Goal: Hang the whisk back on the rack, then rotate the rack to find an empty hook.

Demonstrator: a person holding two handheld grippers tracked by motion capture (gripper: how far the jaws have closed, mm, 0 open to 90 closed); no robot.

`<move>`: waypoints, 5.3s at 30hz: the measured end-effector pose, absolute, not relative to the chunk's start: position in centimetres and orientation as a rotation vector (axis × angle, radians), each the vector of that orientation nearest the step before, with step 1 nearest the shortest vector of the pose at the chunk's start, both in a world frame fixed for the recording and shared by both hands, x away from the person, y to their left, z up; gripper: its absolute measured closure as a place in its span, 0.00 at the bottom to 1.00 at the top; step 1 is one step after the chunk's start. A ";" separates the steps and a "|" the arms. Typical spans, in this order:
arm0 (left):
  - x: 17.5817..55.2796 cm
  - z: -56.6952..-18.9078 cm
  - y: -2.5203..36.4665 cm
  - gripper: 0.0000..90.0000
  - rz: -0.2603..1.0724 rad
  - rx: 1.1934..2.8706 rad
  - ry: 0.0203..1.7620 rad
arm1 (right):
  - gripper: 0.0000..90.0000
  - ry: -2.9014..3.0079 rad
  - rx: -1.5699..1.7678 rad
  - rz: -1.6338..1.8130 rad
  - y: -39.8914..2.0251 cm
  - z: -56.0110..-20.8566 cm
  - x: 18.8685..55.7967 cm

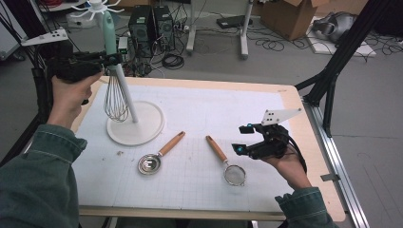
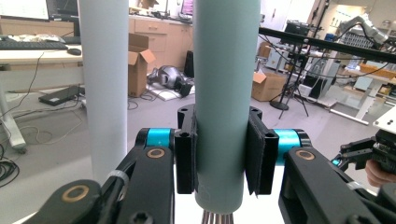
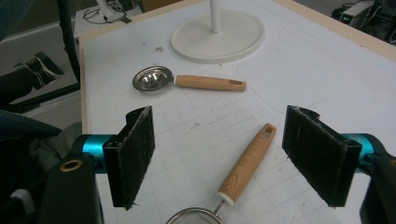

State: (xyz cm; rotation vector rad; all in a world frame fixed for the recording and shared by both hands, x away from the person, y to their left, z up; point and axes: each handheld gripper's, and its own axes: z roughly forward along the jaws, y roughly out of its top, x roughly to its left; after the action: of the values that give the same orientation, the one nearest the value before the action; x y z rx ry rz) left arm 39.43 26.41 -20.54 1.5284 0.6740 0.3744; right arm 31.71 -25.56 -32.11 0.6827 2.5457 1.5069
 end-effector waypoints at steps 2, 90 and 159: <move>39.3 -20.5 26.4 0.76 0.383 1.534 0.674 | 0.27 2.546 0.682 1.509 -25.5 -32.1 31.7; 36.8 -12.3 26.6 1.00 0.432 1.671 0.537 | 0.27 2.516 0.674 1.522 -26.1 -30.8 31.9; 35.9 -10.9 28.8 1.00 0.477 1.672 0.540 | 0.27 2.508 0.661 1.518 -26.1 -30.6 31.4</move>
State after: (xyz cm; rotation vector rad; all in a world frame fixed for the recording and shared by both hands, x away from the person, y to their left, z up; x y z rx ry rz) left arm 35.93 28.83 -10.93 1.6724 0.5397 0.4774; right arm 31.35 -26.14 -30.61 0.6608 2.5084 1.5185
